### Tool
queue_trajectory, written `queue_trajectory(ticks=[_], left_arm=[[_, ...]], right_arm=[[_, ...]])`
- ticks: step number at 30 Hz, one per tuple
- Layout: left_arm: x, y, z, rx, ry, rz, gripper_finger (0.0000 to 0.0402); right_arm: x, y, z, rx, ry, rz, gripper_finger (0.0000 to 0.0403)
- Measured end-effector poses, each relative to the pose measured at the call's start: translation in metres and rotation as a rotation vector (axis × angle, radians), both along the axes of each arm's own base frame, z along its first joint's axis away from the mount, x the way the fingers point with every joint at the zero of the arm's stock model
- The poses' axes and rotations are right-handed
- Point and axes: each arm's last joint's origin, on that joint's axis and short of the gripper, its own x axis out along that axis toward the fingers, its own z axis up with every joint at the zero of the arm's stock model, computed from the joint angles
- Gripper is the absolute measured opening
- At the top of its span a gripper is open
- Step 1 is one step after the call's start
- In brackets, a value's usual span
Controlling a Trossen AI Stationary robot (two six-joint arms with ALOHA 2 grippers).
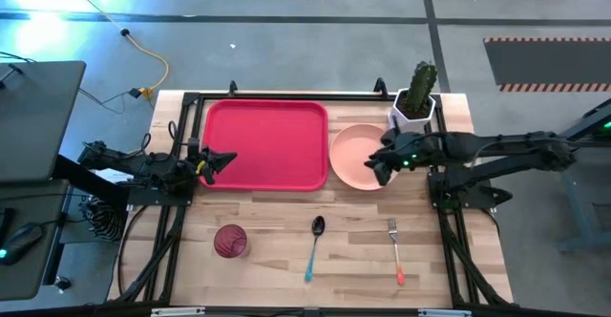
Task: Pick and place plate/cup/fork/spoon on tray
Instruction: Put the light orange plate on the middle of the red serving tray
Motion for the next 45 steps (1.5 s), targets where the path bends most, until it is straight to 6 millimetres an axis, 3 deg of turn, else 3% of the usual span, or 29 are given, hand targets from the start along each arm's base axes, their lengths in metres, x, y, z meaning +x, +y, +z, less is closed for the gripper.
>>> queue_trajectory(ticks=[16, 30, 39, 45], left_arm=[[0.0, 0.0, 0.0, 0.0, 0.0, 0.0, 0.0], [0.0, 0.0, 0.0, 0.0, 0.0, 0.0, 0.0], [0.0, 0.0, 0.0, 0.0, 0.001, 0.0, 0.0], [0.0, 0.0, -0.001, 0.002, 0.008, 0.0, 0.0]], right_arm=[[0.047, 0.004, -0.057, 0.083, 0.258, 0.156, 0.0149], [0.066, 0.012, -0.107, 0.088, 0.477, 0.223, 0.0149], [0.07, 0.018, -0.125, 0.038, 0.548, 0.159, 0.0144], [0.071, 0.019, -0.126, 0.04, 0.544, 0.149, 0.01]])
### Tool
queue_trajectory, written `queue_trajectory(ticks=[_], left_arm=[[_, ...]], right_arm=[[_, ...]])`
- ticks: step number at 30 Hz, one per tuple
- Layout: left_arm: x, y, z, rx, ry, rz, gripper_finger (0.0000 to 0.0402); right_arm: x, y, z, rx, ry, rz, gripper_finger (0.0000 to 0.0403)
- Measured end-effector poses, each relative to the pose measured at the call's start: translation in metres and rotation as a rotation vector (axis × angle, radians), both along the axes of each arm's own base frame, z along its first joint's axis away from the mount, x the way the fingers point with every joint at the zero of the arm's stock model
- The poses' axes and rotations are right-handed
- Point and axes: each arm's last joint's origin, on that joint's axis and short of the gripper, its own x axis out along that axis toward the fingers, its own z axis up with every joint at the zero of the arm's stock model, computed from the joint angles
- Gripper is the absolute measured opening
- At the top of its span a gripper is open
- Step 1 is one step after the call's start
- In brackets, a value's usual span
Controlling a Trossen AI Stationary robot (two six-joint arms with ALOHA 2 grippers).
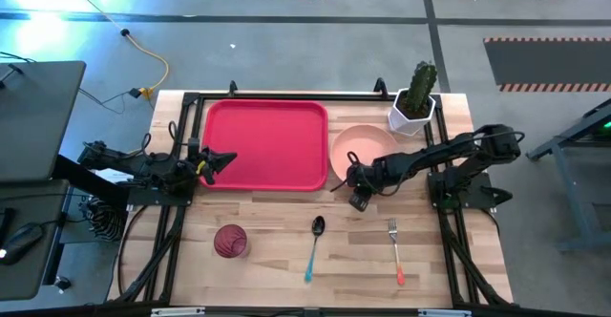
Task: Pick and place plate/cup/fork/spoon on tray
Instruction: Put the light orange plate on the middle of the red serving tray
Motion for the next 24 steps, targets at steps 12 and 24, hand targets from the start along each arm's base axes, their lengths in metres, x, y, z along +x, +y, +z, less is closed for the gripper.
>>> queue_trajectory(ticks=[12, 24], left_arm=[[0.0, 0.0, 0.0, 0.0, 0.001, 0.0, 0.0], [0.0, 0.0, 0.0, 0.0, 0.0, 0.0, 0.0]], right_arm=[[0.004, -0.001, 0.002, -0.027, -0.041, 0.0, 0.001], [0.034, -0.005, 0.054, -0.117, -0.112, -0.01, 0.0003]])
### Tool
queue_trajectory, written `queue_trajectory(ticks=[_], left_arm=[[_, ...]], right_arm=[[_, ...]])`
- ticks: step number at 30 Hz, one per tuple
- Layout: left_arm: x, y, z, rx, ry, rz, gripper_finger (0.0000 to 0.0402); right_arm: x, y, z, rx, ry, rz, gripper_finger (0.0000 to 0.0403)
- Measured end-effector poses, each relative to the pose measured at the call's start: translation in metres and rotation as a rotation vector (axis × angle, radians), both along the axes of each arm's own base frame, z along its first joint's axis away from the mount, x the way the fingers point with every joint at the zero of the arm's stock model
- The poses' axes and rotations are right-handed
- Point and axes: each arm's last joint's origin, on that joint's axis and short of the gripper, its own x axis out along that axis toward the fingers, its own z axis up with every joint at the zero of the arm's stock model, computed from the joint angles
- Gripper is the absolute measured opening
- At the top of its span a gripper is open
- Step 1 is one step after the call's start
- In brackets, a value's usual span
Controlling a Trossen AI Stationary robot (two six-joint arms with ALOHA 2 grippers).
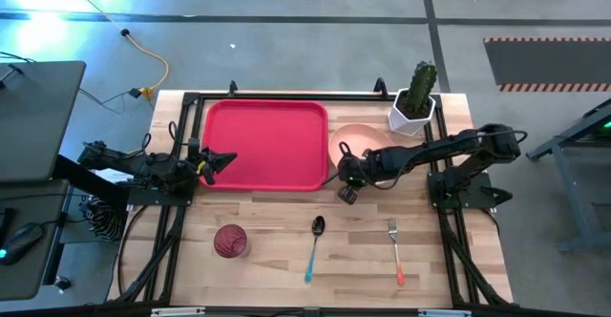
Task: Pick and place plate/cup/fork/spoon on tray
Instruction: Put the light orange plate on the middle of the red serving tray
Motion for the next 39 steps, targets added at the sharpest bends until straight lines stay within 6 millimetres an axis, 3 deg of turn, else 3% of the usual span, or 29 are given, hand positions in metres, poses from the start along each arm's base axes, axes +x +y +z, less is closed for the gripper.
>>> queue_trajectory(ticks=[8, 17, 31, 39], left_arm=[[0.0, 0.0, 0.0, 0.0, -0.001, 0.0, 0.0], [0.0, -0.001, 0.0, -0.01, -0.007, -0.022, 0.0], [0.0, -0.001, 0.006, -0.023, -0.068, -0.04, 0.0], [0.0, -0.002, 0.014, 0.031, -0.12, -0.09, 0.0001]], right_arm=[[0.017, -0.01, 0.034, -0.078, -0.089, 0.031, 0.0003], [0.027, -0.019, 0.05, -0.2, -0.164, 0.076, 0.0003], [0.053, -0.038, 0.078, -0.406, -0.483, 0.314, 0.0004], [0.062, -0.05, 0.102, -0.535, -0.711, 0.313, 0.0004]])
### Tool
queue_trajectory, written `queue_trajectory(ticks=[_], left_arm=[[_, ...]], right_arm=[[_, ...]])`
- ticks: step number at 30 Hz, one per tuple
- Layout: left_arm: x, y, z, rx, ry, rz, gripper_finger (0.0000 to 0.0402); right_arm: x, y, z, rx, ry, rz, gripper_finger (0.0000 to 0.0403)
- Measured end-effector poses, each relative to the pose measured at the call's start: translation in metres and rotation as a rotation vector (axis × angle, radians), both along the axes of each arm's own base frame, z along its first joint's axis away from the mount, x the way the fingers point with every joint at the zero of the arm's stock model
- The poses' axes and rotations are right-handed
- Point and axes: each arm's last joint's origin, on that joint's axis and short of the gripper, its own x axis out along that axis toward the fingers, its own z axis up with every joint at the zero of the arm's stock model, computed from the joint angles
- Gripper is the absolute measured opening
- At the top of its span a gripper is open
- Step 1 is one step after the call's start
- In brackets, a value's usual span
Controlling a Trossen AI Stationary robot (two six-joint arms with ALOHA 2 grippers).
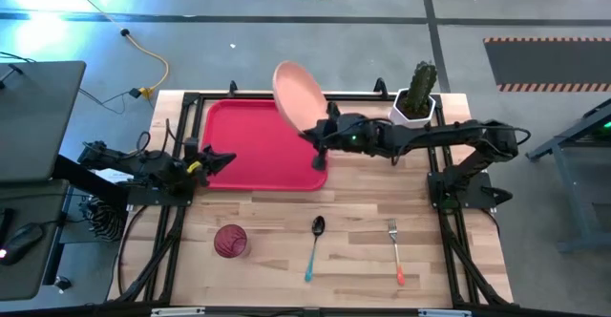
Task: Pick and place plate/cup/fork/spoon on tray
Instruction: Put the light orange plate on the middle of the red serving tray
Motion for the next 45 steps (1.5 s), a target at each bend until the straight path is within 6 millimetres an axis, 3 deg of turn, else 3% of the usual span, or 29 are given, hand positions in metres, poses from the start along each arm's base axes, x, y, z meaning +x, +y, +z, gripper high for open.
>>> queue_trajectory(ticks=[9, 14, 19, 31, 37, 45], left_arm=[[-0.003, 0.001, 0.013, 0.065, -0.016, 0.01, 0.0001], [-0.009, 0.003, 0.029, 0.155, 0.023, 0.024, 0.0001], [-0.016, 0.005, 0.041, 0.209, 0.096, 0.031, 0.0001], [-0.032, 0.011, 0.054, 0.246, 0.254, 0.086, 0.0001], [-0.033, 0.012, 0.05, 0.262, 0.304, 0.089, 0.0001], [-0.034, 0.012, 0.047, 0.274, 0.345, 0.115, 0.0001]], right_arm=[[0.003, -0.015, 0.035, -0.038, -0.269, -0.044, 0.0004], [0.005, -0.025, 0.06, -0.049, -0.251, -0.081, 0.0004], [0.019, -0.035, 0.07, -0.041, -0.167, -0.104, 0.0004], [0.081, -0.024, 0.028, -0.053, 0.295, 0.006, 0.0004], [0.105, -0.013, -0.001, -0.068, 0.389, 0.117, 0.0004], [0.121, -0.003, -0.041, -0.134, 0.503, 0.269, 0.0004]])
